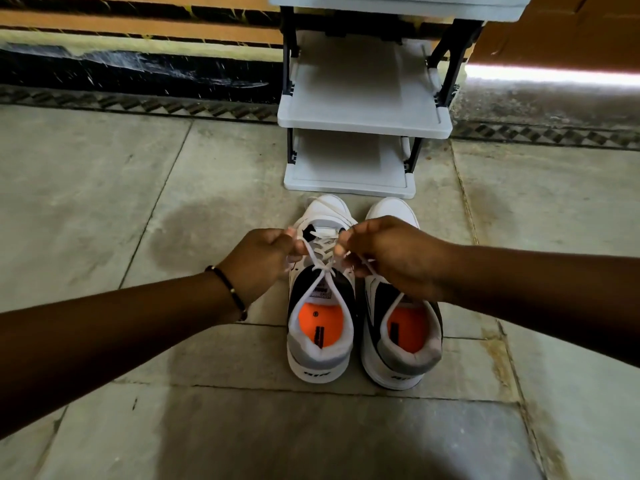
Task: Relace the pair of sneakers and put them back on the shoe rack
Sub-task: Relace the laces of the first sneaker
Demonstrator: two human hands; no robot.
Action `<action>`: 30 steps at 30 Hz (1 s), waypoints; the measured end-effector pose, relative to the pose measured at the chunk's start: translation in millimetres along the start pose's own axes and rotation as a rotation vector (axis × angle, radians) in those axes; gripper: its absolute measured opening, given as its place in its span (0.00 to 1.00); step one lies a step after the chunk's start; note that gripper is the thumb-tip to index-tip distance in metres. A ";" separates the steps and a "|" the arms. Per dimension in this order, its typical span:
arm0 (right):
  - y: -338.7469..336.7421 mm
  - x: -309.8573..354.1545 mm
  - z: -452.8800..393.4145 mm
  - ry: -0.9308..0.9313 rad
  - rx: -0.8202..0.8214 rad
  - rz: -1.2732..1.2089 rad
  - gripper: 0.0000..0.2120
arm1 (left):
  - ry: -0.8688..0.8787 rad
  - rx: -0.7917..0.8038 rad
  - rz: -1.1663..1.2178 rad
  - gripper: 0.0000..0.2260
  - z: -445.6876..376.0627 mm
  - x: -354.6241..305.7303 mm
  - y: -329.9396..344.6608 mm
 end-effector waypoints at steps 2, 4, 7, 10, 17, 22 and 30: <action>0.6 -2.1 -3.3 -0.010 -0.067 -0.168 0.09 | -0.121 0.041 0.271 0.15 1.6 5.3 10.3; 5.6 -3.6 -6.5 -0.012 -0.083 -0.217 0.10 | -0.170 0.075 0.429 0.14 3.3 5.5 17.3; 9.5 -4.4 -8.2 0.015 -0.113 -0.219 0.12 | -0.185 0.084 0.461 0.13 4.9 4.7 21.9; 9.8 -9.2 -8.8 0.056 -0.143 -0.243 0.11 | -0.172 0.115 0.405 0.13 6.8 2.4 26.0; 10.6 -15.6 -9.1 0.082 -0.157 -0.151 0.10 | 0.103 0.172 0.167 0.14 10.1 -7.7 28.3; 10.5 -13.4 -8.5 0.069 -0.144 -0.092 0.14 | 0.247 0.218 0.024 0.16 13.4 -14.3 29.7; 7.5 -11.6 -12.2 0.037 -0.118 -0.163 0.11 | 0.348 0.173 -0.004 0.12 8.0 -17.4 24.0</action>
Point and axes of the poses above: each hand's wrist, its own z-axis away from the middle knuckle, its own y-axis out of the palm, x = y × z, the point moved 9 cm from there along -z, towards the middle knuckle, and after that the axes turned 9 degrees about -z, right-handed, at the moved point
